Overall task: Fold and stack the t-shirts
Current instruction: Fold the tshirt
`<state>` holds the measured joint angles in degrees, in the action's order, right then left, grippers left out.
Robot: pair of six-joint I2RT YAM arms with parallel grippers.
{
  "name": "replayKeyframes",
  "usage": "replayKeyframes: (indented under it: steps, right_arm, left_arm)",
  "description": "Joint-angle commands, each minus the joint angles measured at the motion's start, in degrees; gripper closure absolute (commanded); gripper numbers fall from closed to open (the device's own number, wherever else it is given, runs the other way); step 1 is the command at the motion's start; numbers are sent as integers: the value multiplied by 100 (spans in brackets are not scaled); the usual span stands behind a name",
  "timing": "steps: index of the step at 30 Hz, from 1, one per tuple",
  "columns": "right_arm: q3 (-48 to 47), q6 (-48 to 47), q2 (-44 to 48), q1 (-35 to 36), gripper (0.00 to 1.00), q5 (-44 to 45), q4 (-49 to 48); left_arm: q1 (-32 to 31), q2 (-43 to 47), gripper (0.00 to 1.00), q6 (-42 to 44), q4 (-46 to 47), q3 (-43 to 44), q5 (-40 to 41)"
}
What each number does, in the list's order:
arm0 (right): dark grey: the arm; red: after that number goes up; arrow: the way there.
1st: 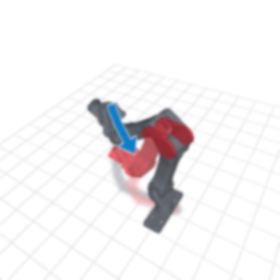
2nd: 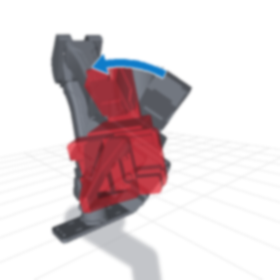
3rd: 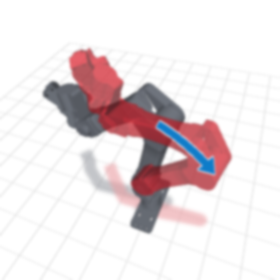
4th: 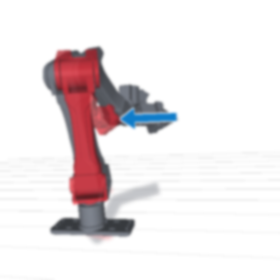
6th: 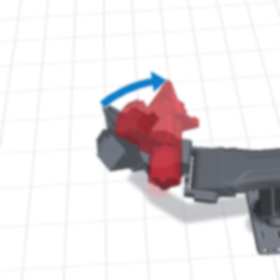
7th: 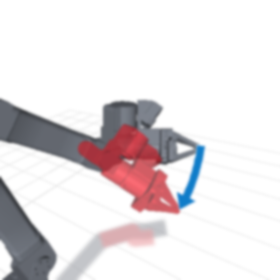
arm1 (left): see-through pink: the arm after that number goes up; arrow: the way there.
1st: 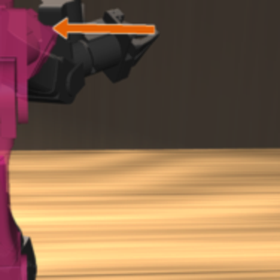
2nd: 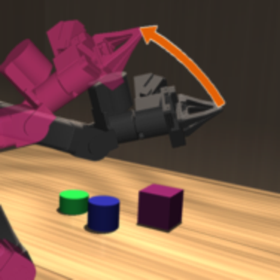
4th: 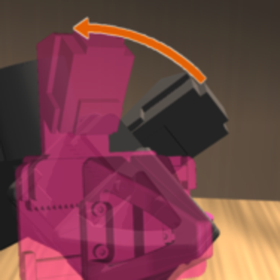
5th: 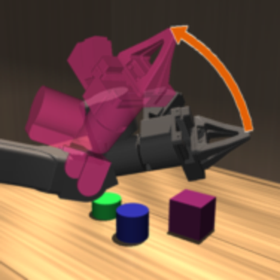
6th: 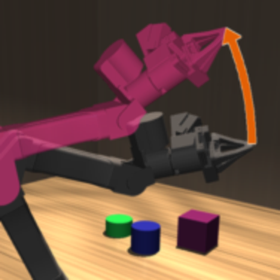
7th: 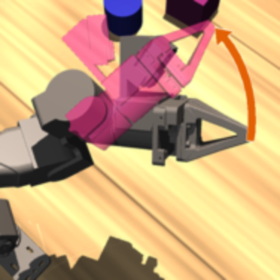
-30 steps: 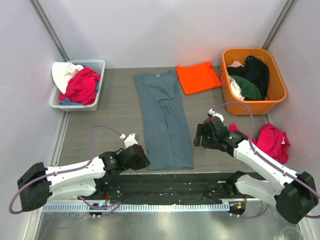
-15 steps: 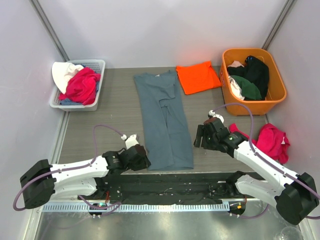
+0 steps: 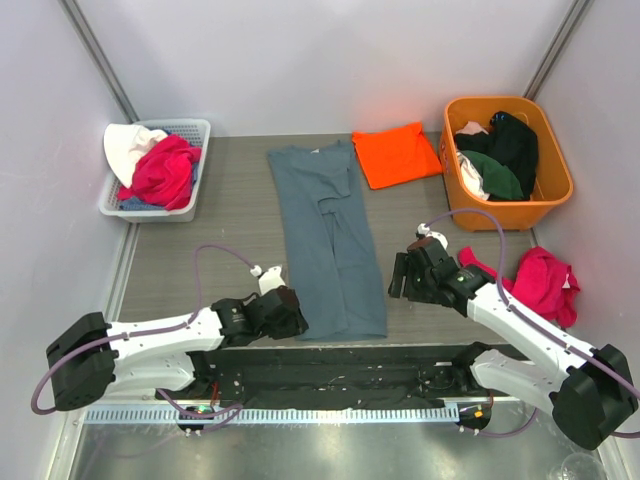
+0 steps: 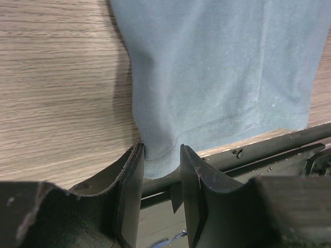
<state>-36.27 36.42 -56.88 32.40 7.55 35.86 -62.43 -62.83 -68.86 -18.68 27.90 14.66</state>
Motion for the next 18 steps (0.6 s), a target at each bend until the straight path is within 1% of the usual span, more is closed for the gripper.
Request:
replayKeyframes:
  steps: [1,9,12,14,15,16,18]
  right_arm:
    - [24,75,46,12,28,-17,-105]
    - [32,84,90,20,28,-34,-96]
    - [50,93,90,12,28,-34,-88]
    - [50,93,98,12,28,-43,-87]
    - [41,93,98,12,28,-35,-79]
    - [50,102,107,20,28,-43,-79]
    - [50,93,116,12,28,-43,-87]
  left_arm:
    - [-58,-19,62,31,127,216,55]
    - [-120,-475,62,127,127,418,46]
    - [-146,-651,65,162,127,514,46]
    - [-164,-740,71,180,136,567,46]
    - [-164,-757,76,197,128,585,55]
    - [-172,-775,87,198,127,585,64]
    - [-173,-775,99,206,128,585,81]
